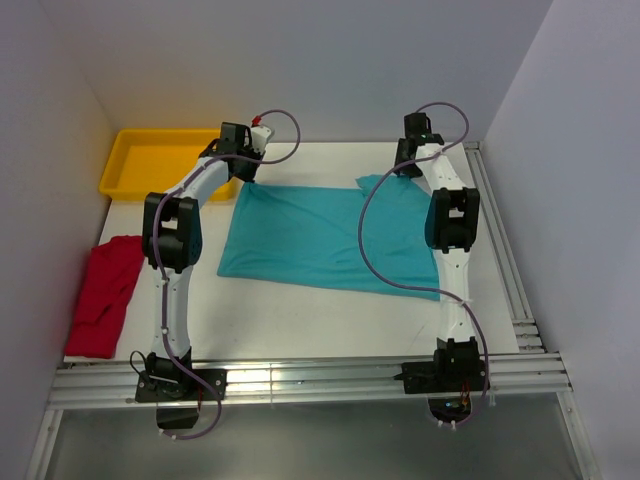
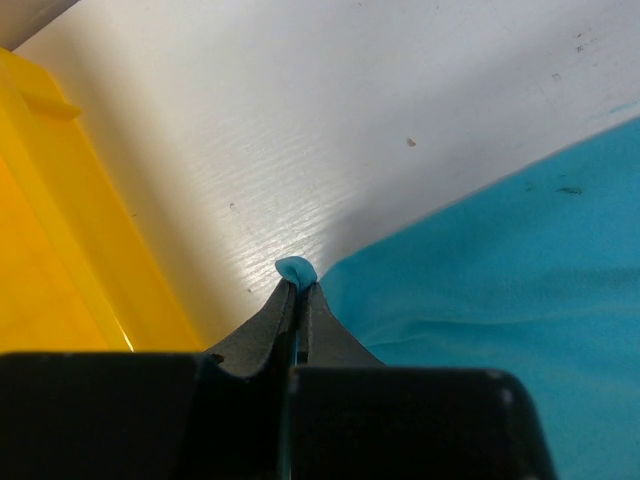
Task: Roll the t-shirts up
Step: Fold the tshirt
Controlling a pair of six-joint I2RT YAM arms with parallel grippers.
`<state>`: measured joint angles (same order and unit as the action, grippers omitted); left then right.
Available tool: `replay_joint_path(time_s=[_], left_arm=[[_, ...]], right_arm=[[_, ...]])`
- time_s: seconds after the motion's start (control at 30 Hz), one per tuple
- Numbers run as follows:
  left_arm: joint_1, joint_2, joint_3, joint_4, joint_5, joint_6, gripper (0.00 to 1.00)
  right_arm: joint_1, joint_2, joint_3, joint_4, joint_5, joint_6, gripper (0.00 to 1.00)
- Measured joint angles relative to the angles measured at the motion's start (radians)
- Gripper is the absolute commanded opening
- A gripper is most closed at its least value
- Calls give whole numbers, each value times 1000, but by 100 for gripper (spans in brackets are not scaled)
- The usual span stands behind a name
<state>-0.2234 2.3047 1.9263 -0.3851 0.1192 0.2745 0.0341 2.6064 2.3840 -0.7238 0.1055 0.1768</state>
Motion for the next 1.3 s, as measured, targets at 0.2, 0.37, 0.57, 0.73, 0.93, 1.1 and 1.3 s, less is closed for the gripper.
replay_joint_path(time_s=[0.2,0.37,0.57,0.73,0.93,1.1,1.3], left_arm=[[-1,0,0,2,-2,0,0],[-2,-5,-11,24,-14,-6,0],[-2,-66,-78,70,-31,-8,0],[-2,-101,-85,74,-29,-11,0],[4,-103,-76,7,-2,-15,0],[14,-103,-77,-64,20,-8,0],[44,-134,-125,-113,51,-8,0]], right_arm=[[-2,-21,-51,46,0,8,15],[-7,-129,-244,134,13,18,10],[-21,-283,-446,231,45,43,6],[-50,-414,-517,290,45,66,3],[-66,-564,-648,344,51,93,1],[-67,-672,-807,354,39,133,0],[-67,-824,-1053,352,14,199,0]])
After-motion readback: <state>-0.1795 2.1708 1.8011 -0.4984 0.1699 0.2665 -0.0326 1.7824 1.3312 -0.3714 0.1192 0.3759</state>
